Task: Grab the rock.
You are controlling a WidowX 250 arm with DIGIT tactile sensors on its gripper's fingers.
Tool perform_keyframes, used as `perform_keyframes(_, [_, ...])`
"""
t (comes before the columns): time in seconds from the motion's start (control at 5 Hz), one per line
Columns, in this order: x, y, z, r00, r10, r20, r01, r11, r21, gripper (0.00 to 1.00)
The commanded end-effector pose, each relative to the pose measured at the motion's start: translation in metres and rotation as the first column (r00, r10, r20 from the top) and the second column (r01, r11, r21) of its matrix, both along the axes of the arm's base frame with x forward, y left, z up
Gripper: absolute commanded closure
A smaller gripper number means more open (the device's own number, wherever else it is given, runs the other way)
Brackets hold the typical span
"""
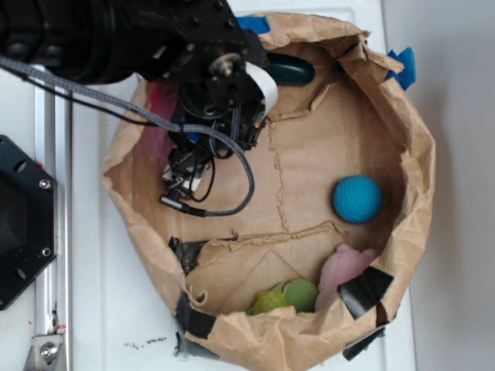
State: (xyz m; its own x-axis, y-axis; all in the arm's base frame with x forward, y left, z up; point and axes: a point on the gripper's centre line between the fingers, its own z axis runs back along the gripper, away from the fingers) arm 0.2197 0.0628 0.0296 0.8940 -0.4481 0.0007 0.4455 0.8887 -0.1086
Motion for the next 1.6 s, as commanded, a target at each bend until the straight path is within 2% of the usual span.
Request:
perform_keyframes(0.0, [0.006,-0.005,0.001,1.000,-0.016,0.004,0.016,1.000,0.011,0.00])
perform_keyframes(0.2, [0.013,0.001,-0.003,1.000,0.008,0.002,-0.008,1.000,0.020,0.00])
perform_keyframes(0.4, [0.016,0.002,-0.003,0.999,0.034,0.015,-0.034,0.999,0.019,1.00])
perform_keyframes(0.8, [0.015,0.003,0.000,0.999,0.036,0.022,-0.036,0.999,0.021,1.00])
perform_keyframes(1.0, [0.015,0.000,0.015,0.998,0.035,0.058,-0.036,0.999,0.026,1.00])
perform_keyframes(1.2, [0.024,-0.014,0.065,0.988,0.098,0.123,-0.096,0.995,-0.021,1.00])
perform_keyframes(1.4, [0.037,-0.029,0.117,0.966,0.203,0.161,-0.190,0.977,-0.096,1.00])
